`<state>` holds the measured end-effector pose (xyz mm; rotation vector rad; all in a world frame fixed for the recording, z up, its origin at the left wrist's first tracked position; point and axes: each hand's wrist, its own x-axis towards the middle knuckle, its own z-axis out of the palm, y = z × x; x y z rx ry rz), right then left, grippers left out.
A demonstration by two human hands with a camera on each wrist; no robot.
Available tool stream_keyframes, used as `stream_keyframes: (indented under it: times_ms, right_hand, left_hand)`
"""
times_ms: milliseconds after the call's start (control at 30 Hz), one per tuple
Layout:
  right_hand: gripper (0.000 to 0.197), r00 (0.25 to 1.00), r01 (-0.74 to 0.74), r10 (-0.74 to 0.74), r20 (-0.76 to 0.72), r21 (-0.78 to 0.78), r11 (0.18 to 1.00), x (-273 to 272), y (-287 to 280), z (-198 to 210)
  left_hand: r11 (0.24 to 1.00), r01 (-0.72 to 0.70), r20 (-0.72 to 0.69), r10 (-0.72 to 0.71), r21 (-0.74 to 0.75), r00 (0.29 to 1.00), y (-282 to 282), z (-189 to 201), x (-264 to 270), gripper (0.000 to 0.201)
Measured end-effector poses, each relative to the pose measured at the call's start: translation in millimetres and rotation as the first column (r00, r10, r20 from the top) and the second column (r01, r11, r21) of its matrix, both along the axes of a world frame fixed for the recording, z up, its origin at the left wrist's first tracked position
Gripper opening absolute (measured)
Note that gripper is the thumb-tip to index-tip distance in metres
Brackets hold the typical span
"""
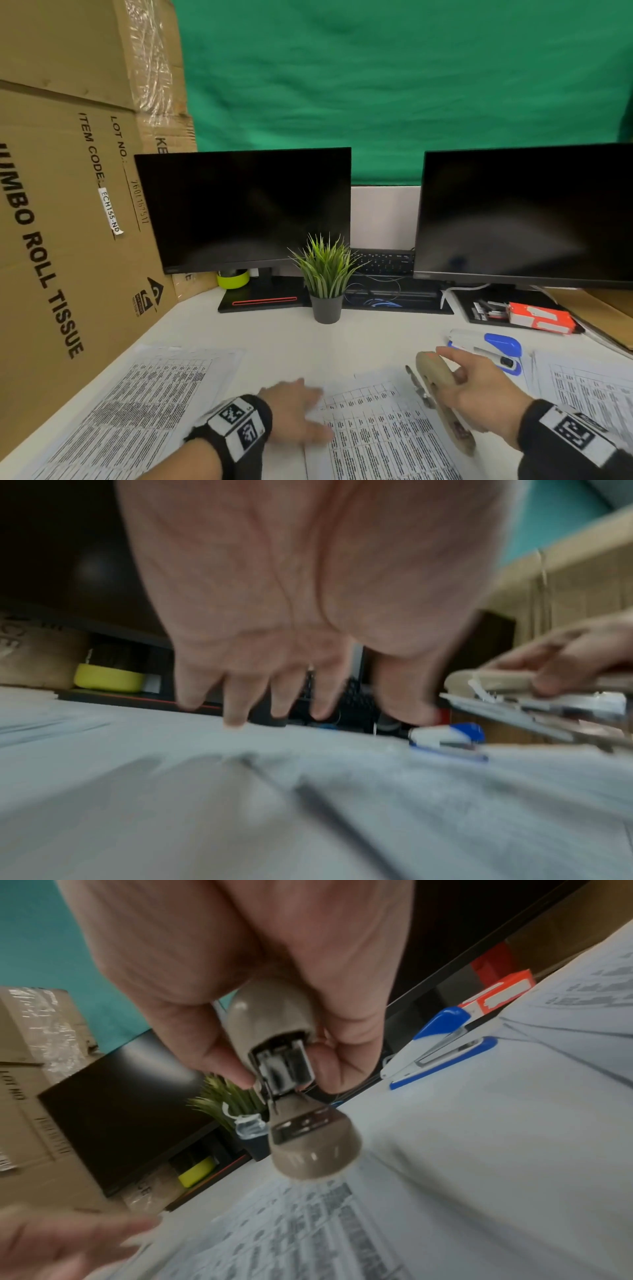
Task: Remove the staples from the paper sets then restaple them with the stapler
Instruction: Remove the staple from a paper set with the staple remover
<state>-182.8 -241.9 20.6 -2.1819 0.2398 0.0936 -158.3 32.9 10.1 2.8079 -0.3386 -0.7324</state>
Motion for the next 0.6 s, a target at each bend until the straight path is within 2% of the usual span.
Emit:
stream_keyframes:
  times_ms: [67,100,167,233,300,400,467,600]
  right_hand:
    - [0.066,0.999,-0.04,0.04,0.005,0.028,0.999,-3,13,3]
    - [0.063,0.998,-0.063,0.062,0.024,0.04,0.997,-4,22,5]
    - [0.051,0.99,-0.122,0.117,0.085,0.063,0.991,-5,46,10]
    - [0.041,0.975,-0.181,0.168,0.149,0.083,0.98,-7,75,15]
    - [0.035,0.95,-0.264,0.242,0.196,0.093,0.96,-10,104,22]
    - [0.025,0.9,-0.376,0.354,0.255,0.043,0.925,-15,141,27]
    - [0.019,0.866,-0.413,0.415,0.28,-0.071,0.908,-16,162,26]
    - [0.022,0.83,-0.46,0.496,0.254,-0.191,0.867,-18,201,25]
  left_hand:
    - [0.951,-0.14,0.141,0.184,-0.275,0.973,1,8,4,0.073]
    - [0.887,-0.196,0.125,0.27,-0.419,0.955,1,10,3,0.074]
    - [0.724,-0.273,-0.018,0.339,-0.634,0.941,-6,12,-2,0.084]
    - [0.554,-0.339,-0.162,0.344,-0.76,0.925,-11,13,-9,0.089]
    - [0.436,-0.375,-0.207,0.385,-0.818,0.899,-7,16,-16,0.071]
    - [0.359,-0.368,-0.167,0.481,-0.858,0.86,15,22,-29,0.023]
    - [0.291,-0.378,-0.175,0.54,-0.879,0.823,30,22,-36,0.017]
    - [0.217,-0.402,-0.183,0.638,-0.89,0.748,56,20,-48,0.019]
